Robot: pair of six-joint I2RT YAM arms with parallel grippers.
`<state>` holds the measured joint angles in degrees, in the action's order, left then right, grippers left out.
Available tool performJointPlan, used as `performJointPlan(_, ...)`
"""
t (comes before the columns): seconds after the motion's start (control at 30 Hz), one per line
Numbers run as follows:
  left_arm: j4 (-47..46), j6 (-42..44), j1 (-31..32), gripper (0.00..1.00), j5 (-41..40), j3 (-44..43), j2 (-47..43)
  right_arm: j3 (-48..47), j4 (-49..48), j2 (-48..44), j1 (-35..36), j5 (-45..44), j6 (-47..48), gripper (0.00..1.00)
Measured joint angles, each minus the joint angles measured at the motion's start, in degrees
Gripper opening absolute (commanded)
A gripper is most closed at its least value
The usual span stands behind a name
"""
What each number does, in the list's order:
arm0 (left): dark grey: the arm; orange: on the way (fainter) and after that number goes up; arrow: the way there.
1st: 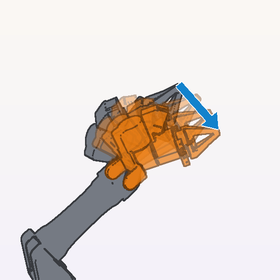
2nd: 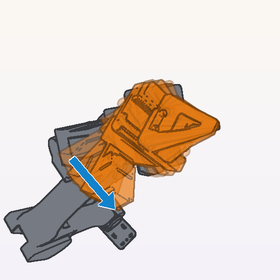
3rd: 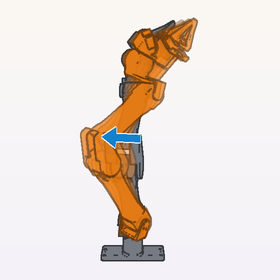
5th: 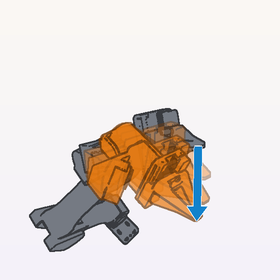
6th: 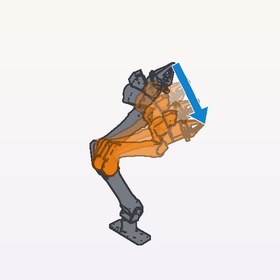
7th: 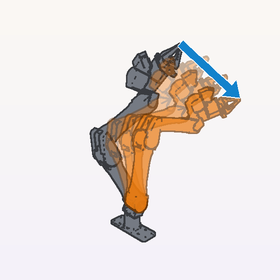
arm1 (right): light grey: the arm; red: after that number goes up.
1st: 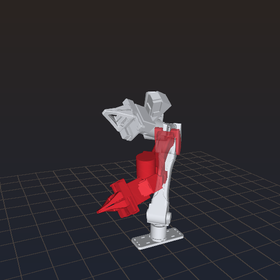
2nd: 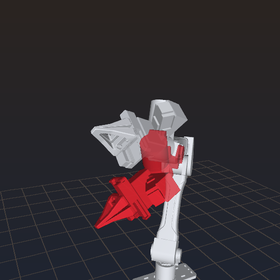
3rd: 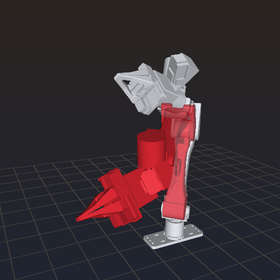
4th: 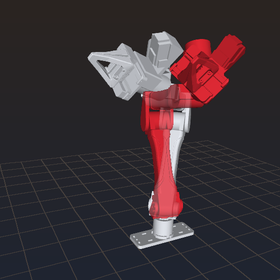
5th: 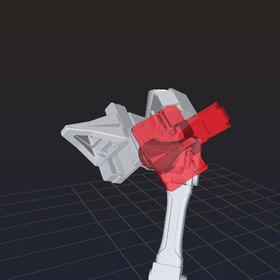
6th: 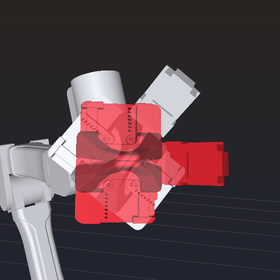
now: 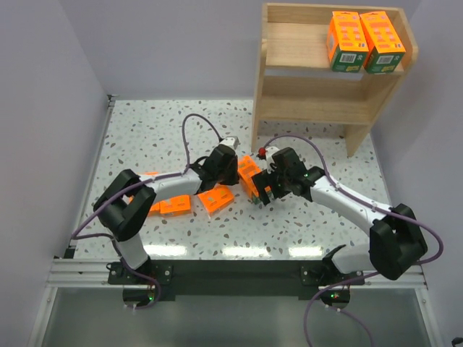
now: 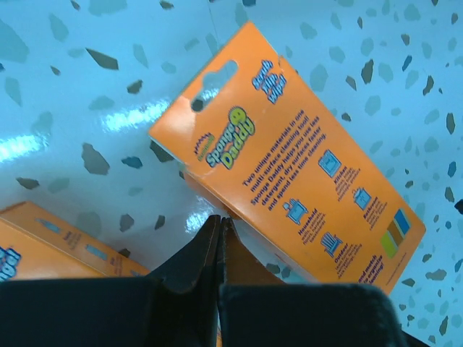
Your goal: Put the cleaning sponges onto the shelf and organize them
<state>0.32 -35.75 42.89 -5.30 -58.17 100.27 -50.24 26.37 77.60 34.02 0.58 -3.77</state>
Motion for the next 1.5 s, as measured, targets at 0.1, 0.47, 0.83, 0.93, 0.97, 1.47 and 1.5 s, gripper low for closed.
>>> performJointPlan(0.1, 0.4, 1.0, -1.6, 0.00, 0.0, -1.0, 0.0, 0.0, -2.2, 1.4, 0.0, 0.0, 0.4, 0.99)
performJointPlan(0.47, 2.7, 0.3, -2.4, 0.00, 0.4, 9.6, -17.0, 0.1, -6.8, 2.9, 0.0, 0.9, -3.1, 0.99)
performJointPlan(0.83, 5.8, -2.9, -2.4, 0.00, 1.8, 13.7, -31.0, 1.4, -10.6, 2.9, 0.1, 1.9, -6.2, 0.99)
performJointPlan(0.93, 7.4, -3.7, -2.4, 0.00, 1.9, 15.2, -34.4, 2.7, -12.2, 3.4, 0.5, 2.2, -7.4, 0.99)
performJointPlan(0.97, 8.1, -3.9, -2.4, 0.00, 1.9, 15.6, -35.4, 2.9, -12.7, 3.7, 0.7, 2.2, -7.7, 0.99)
performJointPlan(1.47, 17.4, -5.4, -2.4, 0.00, 0.4, 20.6, -48.0, 2.9, -18.1, 10.8, 2.0, -1.9, -9.6, 0.67)
performJointPlan(1.5, 18.1, -5.5, -2.4, 0.00, 0.3, 20.8, -48.8, 2.9, -18.1, 10.3, 2.0, -2.3, -10.0, 0.60)
